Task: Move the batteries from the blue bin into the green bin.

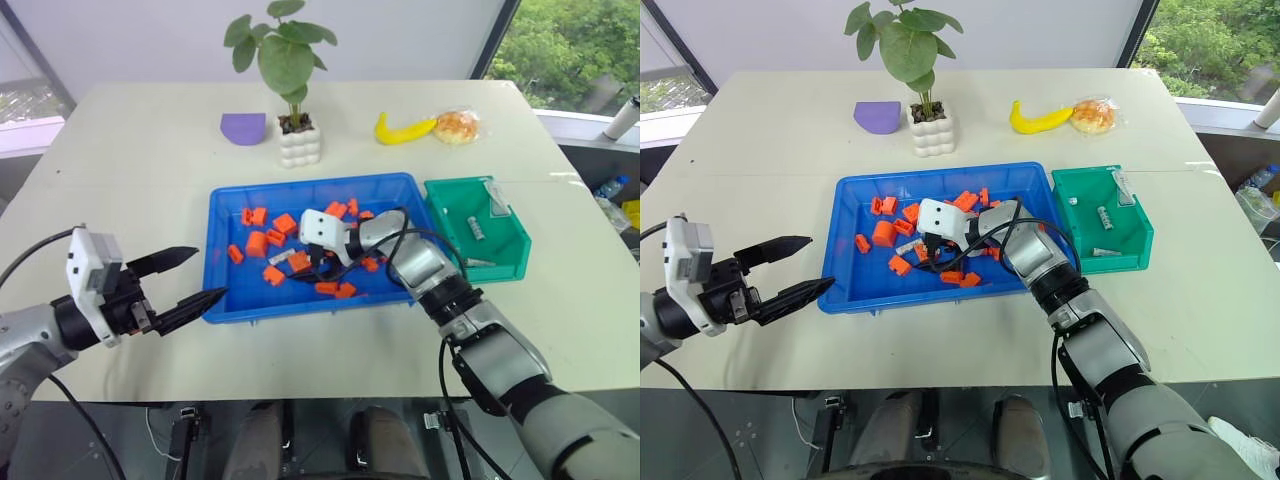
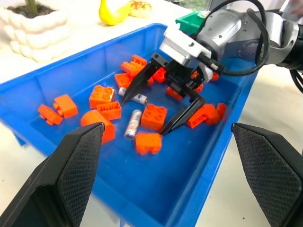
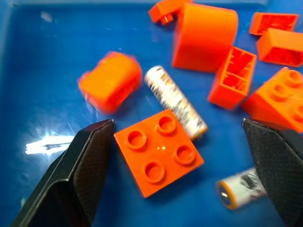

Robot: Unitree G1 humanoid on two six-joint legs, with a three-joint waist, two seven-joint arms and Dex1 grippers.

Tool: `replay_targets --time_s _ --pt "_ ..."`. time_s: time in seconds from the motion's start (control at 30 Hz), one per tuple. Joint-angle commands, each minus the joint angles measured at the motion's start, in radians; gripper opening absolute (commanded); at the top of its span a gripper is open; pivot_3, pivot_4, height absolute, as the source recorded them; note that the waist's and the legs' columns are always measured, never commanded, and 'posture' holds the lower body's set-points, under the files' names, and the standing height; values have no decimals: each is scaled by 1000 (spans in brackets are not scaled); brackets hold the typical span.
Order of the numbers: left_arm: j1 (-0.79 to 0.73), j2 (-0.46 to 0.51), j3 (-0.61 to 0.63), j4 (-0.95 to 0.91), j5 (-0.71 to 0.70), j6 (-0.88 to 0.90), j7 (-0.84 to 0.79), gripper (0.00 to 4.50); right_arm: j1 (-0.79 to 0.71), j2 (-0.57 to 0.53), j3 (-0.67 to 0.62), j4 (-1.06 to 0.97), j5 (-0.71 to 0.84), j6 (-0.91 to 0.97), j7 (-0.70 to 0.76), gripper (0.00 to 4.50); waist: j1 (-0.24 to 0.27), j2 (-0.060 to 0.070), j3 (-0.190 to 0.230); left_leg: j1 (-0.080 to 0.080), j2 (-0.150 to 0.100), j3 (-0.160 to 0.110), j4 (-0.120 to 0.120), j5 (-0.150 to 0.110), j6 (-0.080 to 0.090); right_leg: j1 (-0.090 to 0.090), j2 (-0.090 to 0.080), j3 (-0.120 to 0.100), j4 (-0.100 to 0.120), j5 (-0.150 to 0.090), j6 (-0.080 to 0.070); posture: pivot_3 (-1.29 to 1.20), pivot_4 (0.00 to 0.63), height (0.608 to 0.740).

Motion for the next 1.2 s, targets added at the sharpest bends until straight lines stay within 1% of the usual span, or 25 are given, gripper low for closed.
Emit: replay_targets --time_s 0.03,0.37,0.53,0.63,0.8,0.83,0.87,0.9,1.03,1.1,1.13,1.2 --pt "-8 -6 -7 -22 -3 -14 7 4500 -8 17 6 -11 -5 7 24 4409 -1 0 0 0 0 0 0 0 0 0 0 0 0 0 0 0 150 739" --pt "0 0 0 -37 -12 -7 16 4500 -21 96 -3 -34 17 36 42 4409 -1 0 0 0 0 0 0 0 0 0 0 0 0 0 0 0 150 739" --pt "-1 3 -1 -37 -12 -8 19 4500 -71 132 -14 79 -7 7 5 4409 -1 0 0 0 0 0 0 0 0 0 0 0 0 0 0 0 150 739" --pt "-2 0 -2 -43 -15 -7 25 4500 -97 126 -1 151 -34 -33 -3 4409 0 0 0 0 0 0 0 0 0 0 0 0 0 0 0 0 150 739" --pt "1 -7 -3 -56 -21 -6 38 4500 -115 109 12 196 -58 -73 19 4409 -1 0 0 0 0 0 0 0 0 0 0 0 0 0 0 0 150 739" --pt "1 -9 -4 -58 -22 -5 41 4500 -117 101 18 199 -67 -80 27 4038 -1 0 0 0 0 0 0 0 0 0 0 0 0 0 0 0 150 739" --pt "0 -10 -4 -59 -23 -5 43 4500 -118 94 23 201 -75 -86 35 3900 -1 0 0 0 0 0 0 0 0 0 0 0 0 0 0 0 150 739" --pt "-2 -11 -6 -59 -25 -4 46 4500 -117 90 26 202 -79 -89 44 3555 -1 0 0 0 0 0 0 0 0 0 0 0 0 0 0 0 150 739" --pt "-9 -11 -10 -56 -28 -4 51 4500 -109 89 25 191 -84 -87 62 1633 -2 1 0 0 0 0 0 0 0 0 0 0 0 0 0 0 150 739" --pt "-13 -11 -12 -54 -27 -3 51 4500 -106 92 23 186 -86 -84 65 868 -2 0 0 1 0 0 -1 0 0 0 0 0 0 0 0 0 150 739" --pt "-17 -12 -14 -53 -27 -3 53 4500 -104 96 22 184 -88 -83 65 694 -2 0 0 1 0 0 -1 0 0 0 0 0 0 0 0 0 150 739" --pt "-22 -13 -18 -51 -27 -3 54 4500 -102 102 22 183 -90 -82 64 694 -2 0 0 1 0 0 -1 0 0 0 0 0 0 0 0 0 150 739"
